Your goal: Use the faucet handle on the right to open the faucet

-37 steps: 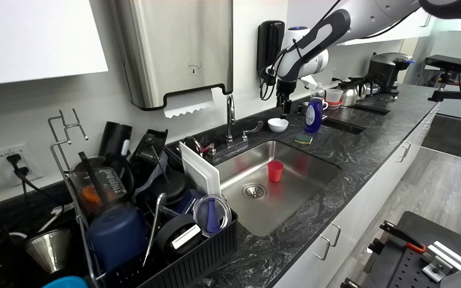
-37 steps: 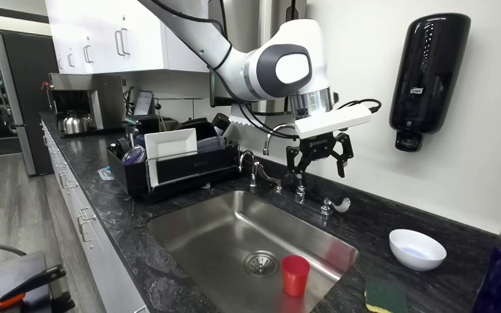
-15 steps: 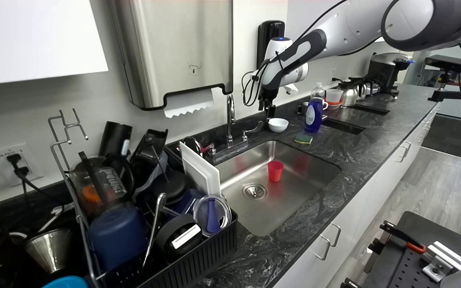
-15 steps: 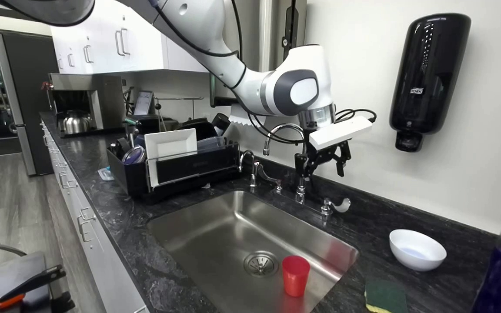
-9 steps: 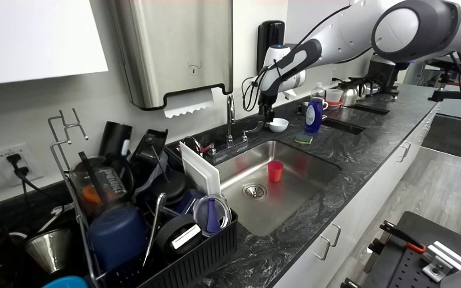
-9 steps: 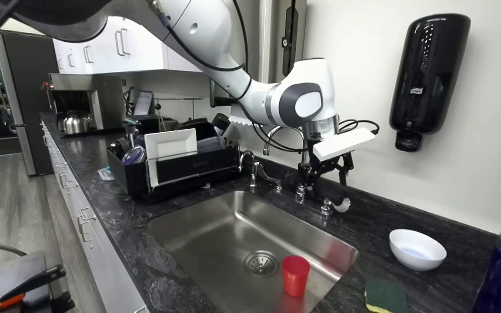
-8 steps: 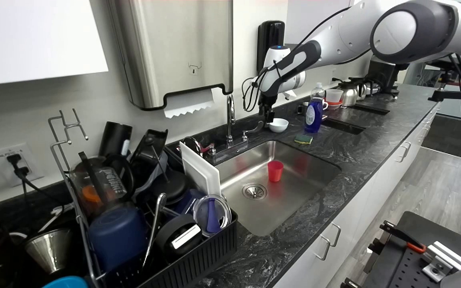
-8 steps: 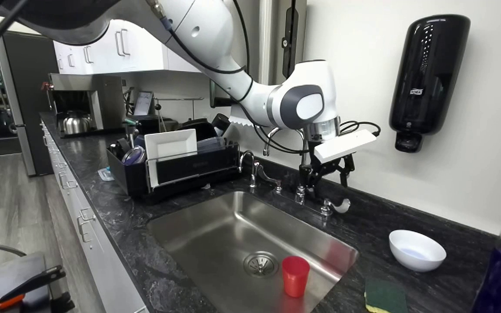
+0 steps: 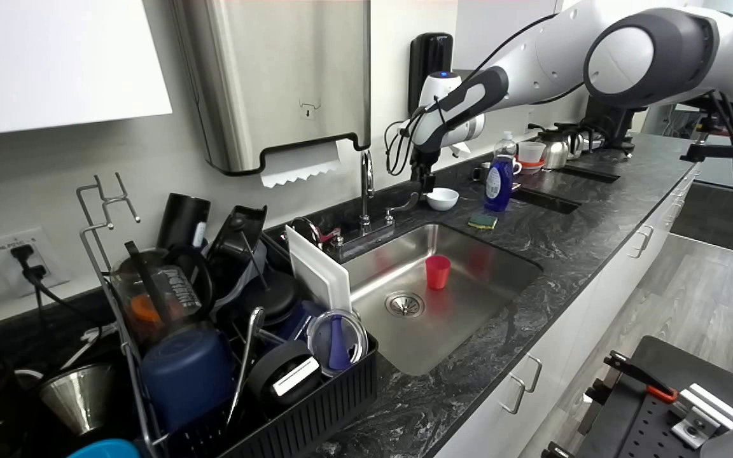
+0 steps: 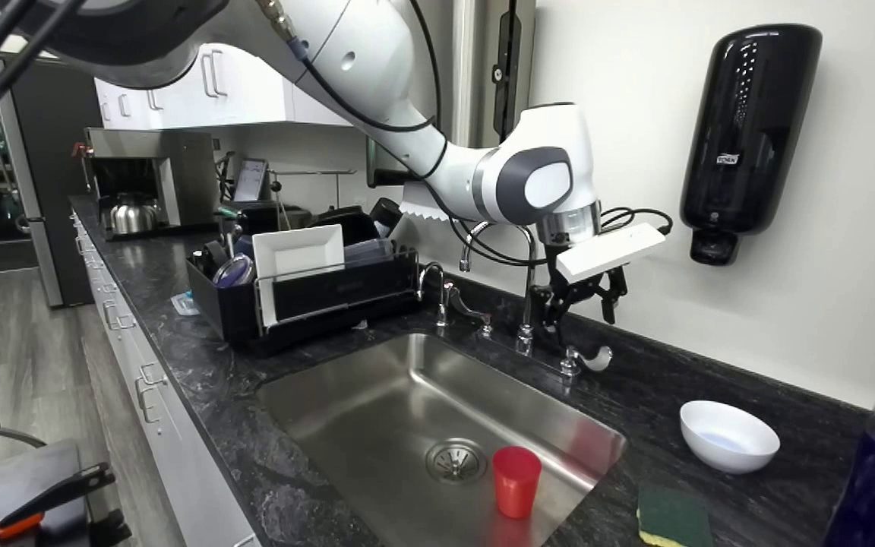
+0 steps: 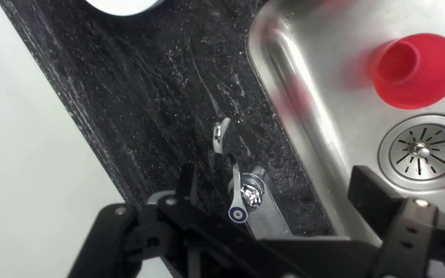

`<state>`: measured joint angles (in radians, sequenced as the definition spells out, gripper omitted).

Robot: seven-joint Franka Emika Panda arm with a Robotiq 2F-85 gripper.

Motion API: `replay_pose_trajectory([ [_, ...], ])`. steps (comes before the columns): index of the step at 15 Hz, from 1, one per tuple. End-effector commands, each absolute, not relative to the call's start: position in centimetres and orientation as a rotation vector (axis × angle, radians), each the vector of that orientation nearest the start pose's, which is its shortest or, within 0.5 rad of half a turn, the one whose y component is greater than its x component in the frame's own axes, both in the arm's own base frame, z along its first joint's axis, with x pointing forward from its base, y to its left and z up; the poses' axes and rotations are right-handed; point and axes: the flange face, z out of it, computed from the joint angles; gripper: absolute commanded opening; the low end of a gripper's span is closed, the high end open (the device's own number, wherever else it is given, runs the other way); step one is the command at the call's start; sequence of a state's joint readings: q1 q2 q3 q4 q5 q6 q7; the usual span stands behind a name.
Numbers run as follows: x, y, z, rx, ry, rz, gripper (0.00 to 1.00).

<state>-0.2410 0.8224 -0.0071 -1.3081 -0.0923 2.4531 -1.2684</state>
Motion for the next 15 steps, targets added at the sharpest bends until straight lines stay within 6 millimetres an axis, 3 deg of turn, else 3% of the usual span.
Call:
replay_pose_trajectory([
  [1,75.1,-18.9,28.0,-2.914,-1.757,-0.313,1.00],
  [10,75.6,-19.0,28.0,-2.901,-1.801,-0.325,1.00],
  [15,75.6,-19.5,26.9,-2.895,-1.786,-0.295,1.00],
])
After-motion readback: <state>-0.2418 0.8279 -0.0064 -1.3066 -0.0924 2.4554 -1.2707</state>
